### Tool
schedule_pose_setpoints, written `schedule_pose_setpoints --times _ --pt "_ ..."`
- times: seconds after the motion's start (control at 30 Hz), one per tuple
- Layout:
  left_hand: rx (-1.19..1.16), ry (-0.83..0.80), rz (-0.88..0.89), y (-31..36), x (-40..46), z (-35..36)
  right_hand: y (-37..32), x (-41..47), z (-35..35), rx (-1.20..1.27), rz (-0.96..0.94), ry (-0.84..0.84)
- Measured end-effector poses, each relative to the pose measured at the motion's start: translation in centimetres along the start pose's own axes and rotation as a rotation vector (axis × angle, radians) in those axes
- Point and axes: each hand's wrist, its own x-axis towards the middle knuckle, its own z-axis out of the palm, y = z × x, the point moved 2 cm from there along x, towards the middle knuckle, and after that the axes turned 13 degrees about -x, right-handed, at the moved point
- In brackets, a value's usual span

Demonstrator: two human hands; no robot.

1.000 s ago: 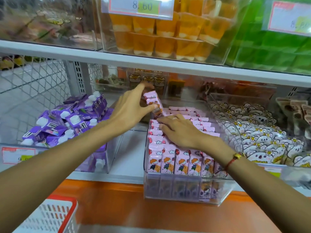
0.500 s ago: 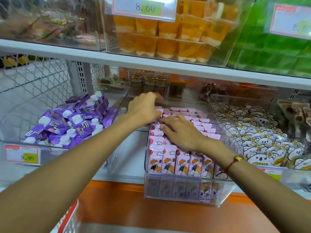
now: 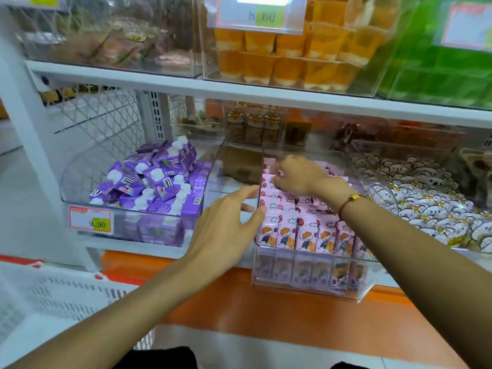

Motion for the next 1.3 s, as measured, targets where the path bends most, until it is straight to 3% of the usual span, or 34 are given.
schedule_pose_setpoints --times 0.13,0.23,0.37,0.5,0.63,0.83,0.97,1.2,1.3 --pt "-0.066 0.006 -0.030 0.0 0.1 -0.3 -0.2 -0.5 -0.1 -0.010 0.034 0.156" --pt "-0.128 -0.008 -0.027 -0.1 0.2 -0.2 -0.3 -0.6 0.3 0.164 0.109 0.211" --pt "-0.203 -0.028 -0.041 -0.3 0.3 -0.2 -0.6 -2.0 -0.8 0.598 0.223 0.406" --pt "-0.274 0.021 -0.034 0.1 1.0 -0.3 -0.8 -5.1 -3.2 0.727 0.281 0.699" --pt "-0.365 0.065 0.065 2.5 2.1 -0.7 -0.4 -8.7 -5.1 0.906 0.397 0.822" --pt "-0.325 -0.068 0.178 4.4 -0.5 2.1 -1.1 -13.4 -5.7 1.288 0.453 0.703" --pt "-0.198 -0.031 0.292 3.8 -2.1 2.5 -1.6 -14.8 -5.1 1.335 0.463 0.605" --pt "-0.199 -0.041 0.271 3.4 -2.3 3.0 -1.5 -15.4 -4.6 1.424 0.516 0.503" --pt "-0.242 -0.053 0.269 3.2 -2.1 3.1 -1.3 -15.3 -4.8 1.507 0.451 0.402"
